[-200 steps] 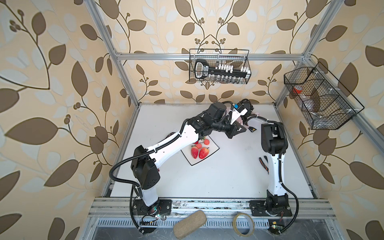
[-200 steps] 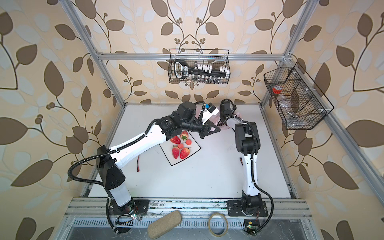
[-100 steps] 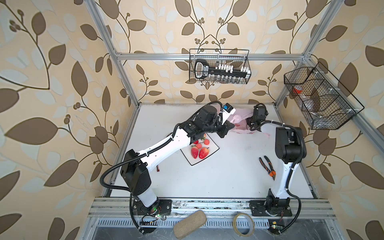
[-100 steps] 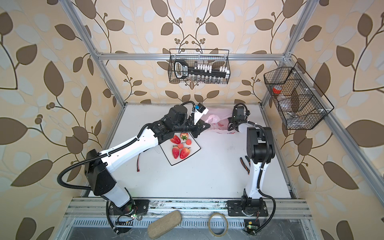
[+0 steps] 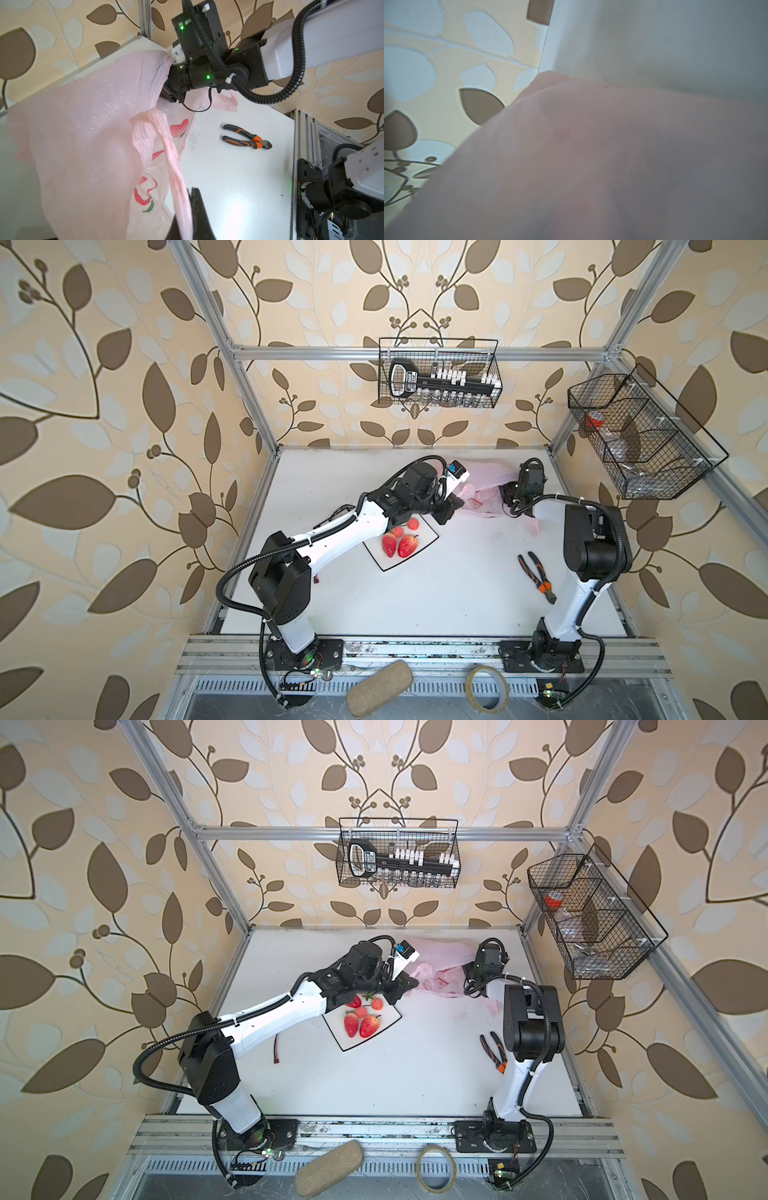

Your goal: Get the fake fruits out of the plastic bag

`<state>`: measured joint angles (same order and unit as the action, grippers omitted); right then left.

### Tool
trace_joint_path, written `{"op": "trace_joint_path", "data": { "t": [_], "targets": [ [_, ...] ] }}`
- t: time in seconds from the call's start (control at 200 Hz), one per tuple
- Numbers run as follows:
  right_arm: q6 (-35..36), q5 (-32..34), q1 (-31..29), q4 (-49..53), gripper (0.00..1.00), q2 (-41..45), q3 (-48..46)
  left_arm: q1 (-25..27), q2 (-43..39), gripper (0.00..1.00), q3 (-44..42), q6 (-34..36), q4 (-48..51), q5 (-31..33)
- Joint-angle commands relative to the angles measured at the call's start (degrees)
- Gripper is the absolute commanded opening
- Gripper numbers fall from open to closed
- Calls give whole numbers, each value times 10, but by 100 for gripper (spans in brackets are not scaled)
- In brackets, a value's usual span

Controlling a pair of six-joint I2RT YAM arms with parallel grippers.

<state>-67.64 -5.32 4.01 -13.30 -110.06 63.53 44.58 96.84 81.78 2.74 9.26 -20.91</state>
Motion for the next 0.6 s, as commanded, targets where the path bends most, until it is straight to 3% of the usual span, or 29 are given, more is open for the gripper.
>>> {"op": "trace_joint_path", "data": {
  "t": [0.0,0.05,0.07,0.095,0.22,0.335,0.525,0.595],
  "targets": [
    [-3,-16,1,-2,46,6,0,1,-26,46,7,-1,3,-26],
    [-4,-17,0,-3,46,4,-2,1,-44,72,4,-13,-2,-26],
    [-4,-18,0,-4,47,2,-1,1,-52,91,0,-19,-8,-26],
    [-4,-19,-1,-4,47,1,-2,0,-62,98,-3,-30,-17,-26],
    [-3,-27,-5,-6,47,-3,1,-19,-109,99,-3,-89,-53,-57],
    [-5,-36,-9,-14,47,-8,0,-53,-114,99,13,-195,-68,-46],
    [-9,-54,-23,-26,48,-14,-3,-118,16,99,162,-399,126,35],
    [-7,-59,-30,-26,48,-14,-3,-140,73,99,208,-468,162,21]
  ]
}}
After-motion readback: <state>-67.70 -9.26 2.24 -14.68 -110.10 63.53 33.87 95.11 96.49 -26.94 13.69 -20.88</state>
